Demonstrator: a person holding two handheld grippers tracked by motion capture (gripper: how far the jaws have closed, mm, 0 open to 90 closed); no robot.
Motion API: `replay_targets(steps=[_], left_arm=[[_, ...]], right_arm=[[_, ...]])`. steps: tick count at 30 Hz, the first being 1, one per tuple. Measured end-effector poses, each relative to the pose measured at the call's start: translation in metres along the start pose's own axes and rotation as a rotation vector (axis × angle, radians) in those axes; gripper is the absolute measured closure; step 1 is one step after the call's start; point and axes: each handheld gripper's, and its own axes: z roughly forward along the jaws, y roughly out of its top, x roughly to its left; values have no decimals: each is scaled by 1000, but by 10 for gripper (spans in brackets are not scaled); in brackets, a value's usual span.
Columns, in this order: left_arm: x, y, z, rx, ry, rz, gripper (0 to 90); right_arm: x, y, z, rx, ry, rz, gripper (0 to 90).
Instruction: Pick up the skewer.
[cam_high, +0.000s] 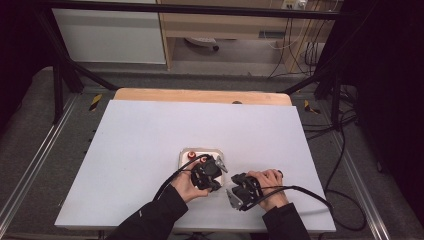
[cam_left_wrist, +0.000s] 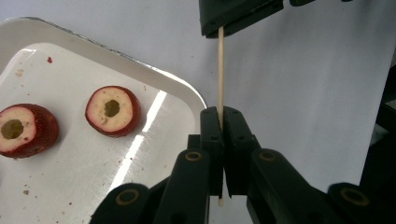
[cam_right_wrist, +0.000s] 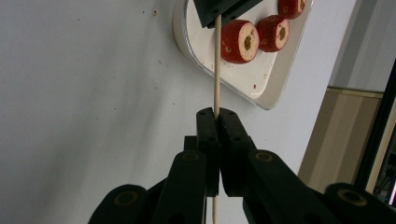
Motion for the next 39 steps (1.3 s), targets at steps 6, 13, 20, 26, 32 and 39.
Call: replay_targets(steps=[6,13,20,26,32,39], left_arm=[[-3,0,1,4,34,26,883],[-3,-12,-7,-27,76,27,884],[6,-35,-18,-38,96,6,884],[10,-59,-31,-98,112,-38,883],[14,-82,-45,-175,150,-85,883],[15,-109,-53,-270,180,-145,882]], right_arm=[[-1,1,-1,-2,-9,-2,875],[-7,-11,-4,-45,1,298,626],[-9,-34,-8,-95,-22,641,415],[-6,-55,-9,-130,5,941,308],[1,-68,-4,-112,82,1180,205],[0,-71,-2,-137,137,1280,115]])
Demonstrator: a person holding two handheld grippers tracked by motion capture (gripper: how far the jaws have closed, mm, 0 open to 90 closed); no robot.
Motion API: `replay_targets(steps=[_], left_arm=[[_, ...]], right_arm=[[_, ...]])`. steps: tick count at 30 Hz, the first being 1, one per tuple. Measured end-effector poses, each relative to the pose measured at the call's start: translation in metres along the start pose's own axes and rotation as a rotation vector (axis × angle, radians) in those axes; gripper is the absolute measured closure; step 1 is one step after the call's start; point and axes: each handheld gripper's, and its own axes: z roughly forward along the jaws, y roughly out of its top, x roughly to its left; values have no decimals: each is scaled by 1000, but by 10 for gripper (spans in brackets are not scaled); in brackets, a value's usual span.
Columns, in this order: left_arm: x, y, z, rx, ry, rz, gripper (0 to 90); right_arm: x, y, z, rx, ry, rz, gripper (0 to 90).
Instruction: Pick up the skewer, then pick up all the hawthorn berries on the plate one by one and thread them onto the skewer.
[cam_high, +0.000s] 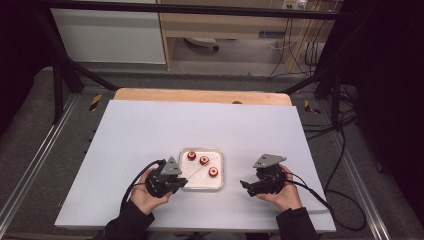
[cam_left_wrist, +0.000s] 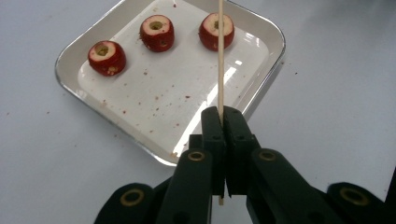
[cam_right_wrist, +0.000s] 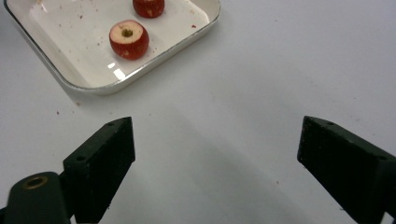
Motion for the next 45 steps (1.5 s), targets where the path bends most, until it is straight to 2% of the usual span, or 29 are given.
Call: replay_targets(steps=[2,8,15,19,32,38,40,45], left_arm=[[2,-7,-4,-26,4,-18,882],[6,-22,-11,-77,13,-54,881],[10,-33,-14,-112,23,-82,882],[11,-37,-14,-129,22,-90,881],[16,-47,-18,-151,19,-107,881],[17,-49,-19,-151,19,-105,881],[17,-49,-18,-151,15,-103,881],[17,-50,-17,-148,14,-104,881]], right_arm=[[-1,3,0,-6,17,35,102],[0,16,4,22,53,69,47],[4,33,10,37,98,122,25],[7,43,12,37,111,129,19],[23,72,35,107,157,105,29],[28,84,47,145,183,84,82],[29,87,50,147,198,90,118],[30,96,60,210,236,71,209]])
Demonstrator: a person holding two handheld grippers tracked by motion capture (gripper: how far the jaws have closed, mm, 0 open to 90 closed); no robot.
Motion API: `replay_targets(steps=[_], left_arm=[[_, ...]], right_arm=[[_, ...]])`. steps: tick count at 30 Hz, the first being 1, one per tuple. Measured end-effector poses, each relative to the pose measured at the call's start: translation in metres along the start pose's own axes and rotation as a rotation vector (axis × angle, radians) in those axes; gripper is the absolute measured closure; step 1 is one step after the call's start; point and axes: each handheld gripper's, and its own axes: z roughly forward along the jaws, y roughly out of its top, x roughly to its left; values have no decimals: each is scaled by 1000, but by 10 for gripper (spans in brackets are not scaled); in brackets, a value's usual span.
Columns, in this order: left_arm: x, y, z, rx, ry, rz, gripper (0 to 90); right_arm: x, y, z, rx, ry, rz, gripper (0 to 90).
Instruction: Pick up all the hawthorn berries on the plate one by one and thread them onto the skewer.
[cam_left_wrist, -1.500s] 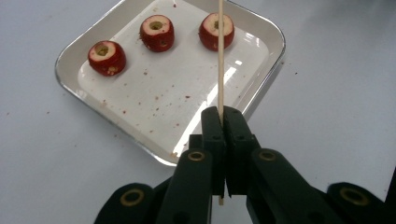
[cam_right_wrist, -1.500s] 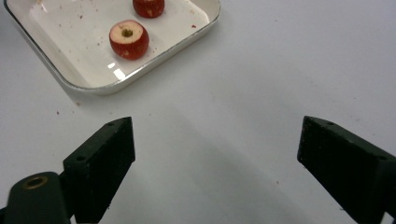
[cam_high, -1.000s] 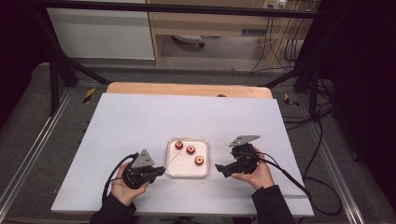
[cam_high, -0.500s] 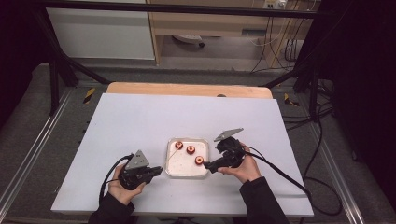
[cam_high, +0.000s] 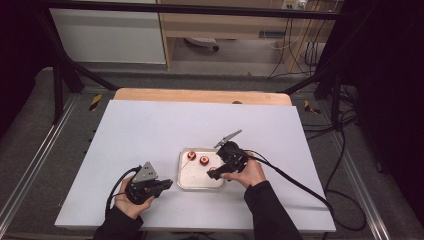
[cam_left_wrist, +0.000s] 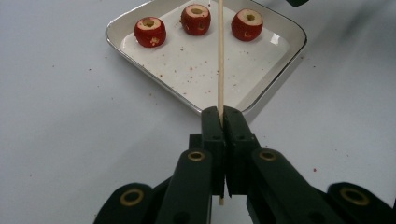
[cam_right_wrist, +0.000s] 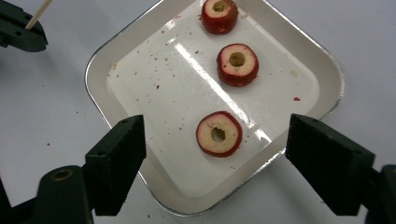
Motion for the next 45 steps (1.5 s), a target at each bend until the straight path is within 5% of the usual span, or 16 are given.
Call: replay_targets(steps=[13,39,45], left_arm=[[-1,0,1,-1,0,-1,881],[0,0,3,13,-5,3,881],[-1,0,2,6,0,4,881]], right_arm=[[-4,9,23,142,19,-20,421],[-13,11,35,180,48,13,593],[-13,13,28,142,53,52,595]])
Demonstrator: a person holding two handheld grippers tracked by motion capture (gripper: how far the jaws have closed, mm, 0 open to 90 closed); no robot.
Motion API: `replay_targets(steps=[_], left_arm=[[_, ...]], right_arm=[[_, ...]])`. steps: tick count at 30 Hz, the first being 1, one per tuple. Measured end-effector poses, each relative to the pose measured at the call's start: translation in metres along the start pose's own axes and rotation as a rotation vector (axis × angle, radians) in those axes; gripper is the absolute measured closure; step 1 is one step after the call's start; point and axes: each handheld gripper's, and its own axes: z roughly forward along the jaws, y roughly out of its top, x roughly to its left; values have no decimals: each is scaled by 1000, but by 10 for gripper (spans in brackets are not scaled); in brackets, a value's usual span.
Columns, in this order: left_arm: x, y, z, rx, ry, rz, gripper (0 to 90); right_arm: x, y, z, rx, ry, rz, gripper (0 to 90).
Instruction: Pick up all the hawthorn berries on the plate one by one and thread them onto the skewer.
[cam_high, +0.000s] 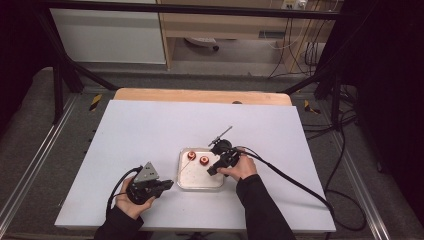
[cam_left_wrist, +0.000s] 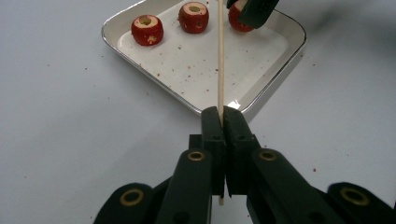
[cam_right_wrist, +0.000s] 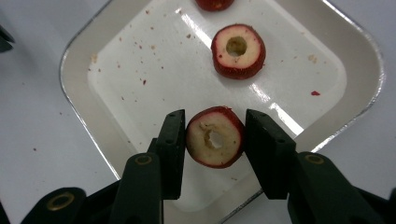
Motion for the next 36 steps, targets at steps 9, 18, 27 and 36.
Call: replay_targets(steps=[9,18,27,36], left_arm=[[-1,0,-3,-22,14,-8,880],[-1,-1,-9,-70,46,-44,881],[-3,-1,-8,-77,69,-74,881],[-8,0,-7,-105,91,-108,881]], right_arm=[[7,-4,-29,-154,28,55,596],[10,-16,-40,-419,100,142,597],[7,-28,-34,-652,184,243,597],[14,-29,-32,-831,209,290,598]])
